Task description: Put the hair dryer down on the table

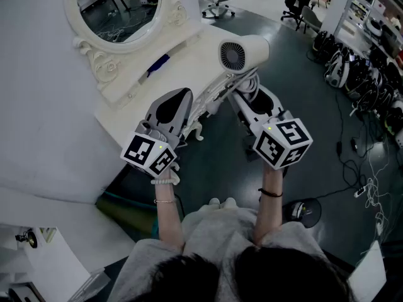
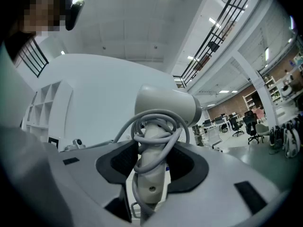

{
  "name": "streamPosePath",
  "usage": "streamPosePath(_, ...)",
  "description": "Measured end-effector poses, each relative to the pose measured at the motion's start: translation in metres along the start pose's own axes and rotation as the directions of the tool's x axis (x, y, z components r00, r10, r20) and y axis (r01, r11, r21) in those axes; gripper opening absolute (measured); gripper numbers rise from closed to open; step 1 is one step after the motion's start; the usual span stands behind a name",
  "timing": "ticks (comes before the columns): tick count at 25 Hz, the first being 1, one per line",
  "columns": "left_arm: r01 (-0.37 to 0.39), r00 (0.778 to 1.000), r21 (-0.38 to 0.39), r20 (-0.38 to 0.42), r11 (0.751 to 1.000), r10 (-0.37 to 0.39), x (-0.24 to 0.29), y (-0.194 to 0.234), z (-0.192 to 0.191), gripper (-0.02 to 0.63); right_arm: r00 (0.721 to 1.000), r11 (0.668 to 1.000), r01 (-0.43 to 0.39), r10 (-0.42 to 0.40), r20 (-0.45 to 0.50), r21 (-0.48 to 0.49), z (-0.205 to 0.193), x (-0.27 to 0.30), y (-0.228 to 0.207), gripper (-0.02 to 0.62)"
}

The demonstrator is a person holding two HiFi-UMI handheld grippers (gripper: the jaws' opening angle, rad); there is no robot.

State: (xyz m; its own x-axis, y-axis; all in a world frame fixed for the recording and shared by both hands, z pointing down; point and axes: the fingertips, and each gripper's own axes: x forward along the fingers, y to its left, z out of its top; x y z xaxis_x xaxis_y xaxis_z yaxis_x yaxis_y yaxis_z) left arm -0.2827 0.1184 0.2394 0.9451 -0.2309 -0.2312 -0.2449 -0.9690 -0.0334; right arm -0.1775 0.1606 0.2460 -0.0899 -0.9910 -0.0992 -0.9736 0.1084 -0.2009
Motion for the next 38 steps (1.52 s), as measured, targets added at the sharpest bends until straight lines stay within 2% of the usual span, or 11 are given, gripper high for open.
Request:
streamPosePath(5,-0.015,0.999,0.014,-0.028,1.000,0.016,0.007,-0.002,-0.010,0.005,1.000,1.000,0.013,-0.013,-0.016,0.015,-0.005,-0.003,-0.017,0.184)
streamPosePath(13,-0.032,0.999,0.002,-0.026,0.999,0.032,0.019,0.000,-0.014,0.005,0.998,0.999,0.041,-0.040,-0.055,0.018,-0.014,-0.008,-0.045,0.184)
streamPosePath(19,-0.046,0.998,-0.013,-0.031,0.999,0.045,0.036,-0.005,-0.024,0.005,0.997,0.998,0.030,-0.026,-0.068,0.053,-0.017,-0.010,-0.065,0.184)
streamPosePath(29,-0.054,0.995,-0.041,-0.087,0.998,0.050,0.060,-0.018,-0.054,0.005,0.996,0.993,0.026,-0.016,-0.087,0.114,-0.028,-0.017,-0.098,0.184)
streamPosePath(33,-0.047,0.994,-0.046,-0.103,0.998,0.042,0.073,-0.018,-0.062,0.005,0.995,0.991,0.037,-0.025,-0.092,0.127,-0.030,-0.015,-0.112,0.184)
streamPosePath(38,0.007,0.993,-0.059,-0.120,0.998,-0.014,0.094,-0.019,-0.072,0.005,0.993,0.990,0.048,-0.033,-0.110,0.130,-0.034,-0.006,-0.128,0.184)
